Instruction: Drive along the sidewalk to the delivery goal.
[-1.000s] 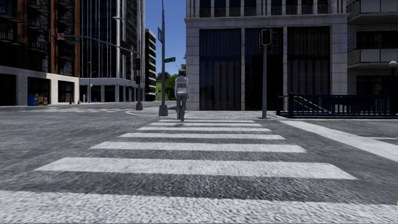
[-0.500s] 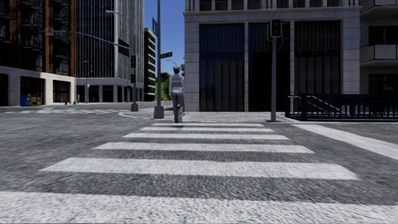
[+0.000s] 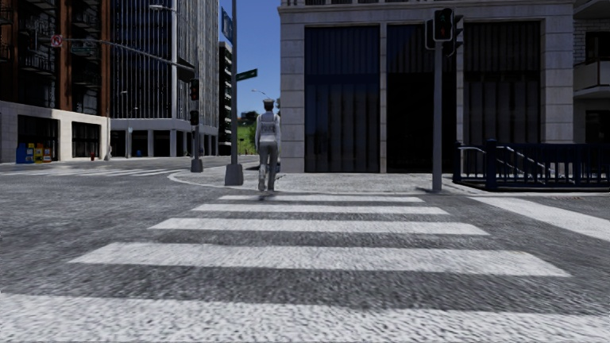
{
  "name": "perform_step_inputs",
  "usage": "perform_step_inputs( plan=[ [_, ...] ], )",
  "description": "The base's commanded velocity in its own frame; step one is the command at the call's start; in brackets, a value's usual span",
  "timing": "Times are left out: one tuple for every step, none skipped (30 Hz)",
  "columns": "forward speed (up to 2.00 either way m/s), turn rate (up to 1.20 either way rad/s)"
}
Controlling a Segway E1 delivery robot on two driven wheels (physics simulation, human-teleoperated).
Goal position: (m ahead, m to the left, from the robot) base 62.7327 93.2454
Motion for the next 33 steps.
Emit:
perform_step_inputs(
  plan=[
    [2.0, -0.16],
    [2.0, 0.0],
    [2.0, 0.0],
    [2.0, 0.0],
    [2.0, 0.0],
    [2.0, 0.0],
    [2.0, 0.0],
    [2.0, 0.0],
    [2.0, 0.0],
    [2.0, 0.0],
    [2.0, 0.0],
    [2.0, 0.0],
    [2.0, 0.0],
    [2.0, 0.0],
    [2.0, 0.0],
    [2.0, 0.0],
    [2.0, 0.0],
    [2.0, 0.0],
    [2.0, 0.0],
    [2.0, 0.0],
    [2.0, 0.0],
    [2.0, 0.0],
    [2.0, 0.0],
    [2.0, 0.0],
    [2.0, 0.0],
    [2.0, 0.0],
    [2.0, 0.0],
    [2.0, 0.0],
    [2.0, 0.0],
    [2.0, 0.0],
    [2.0, 0.0],
    [2.0, 0.0],
    [2.0, 0.0]
  ],
)
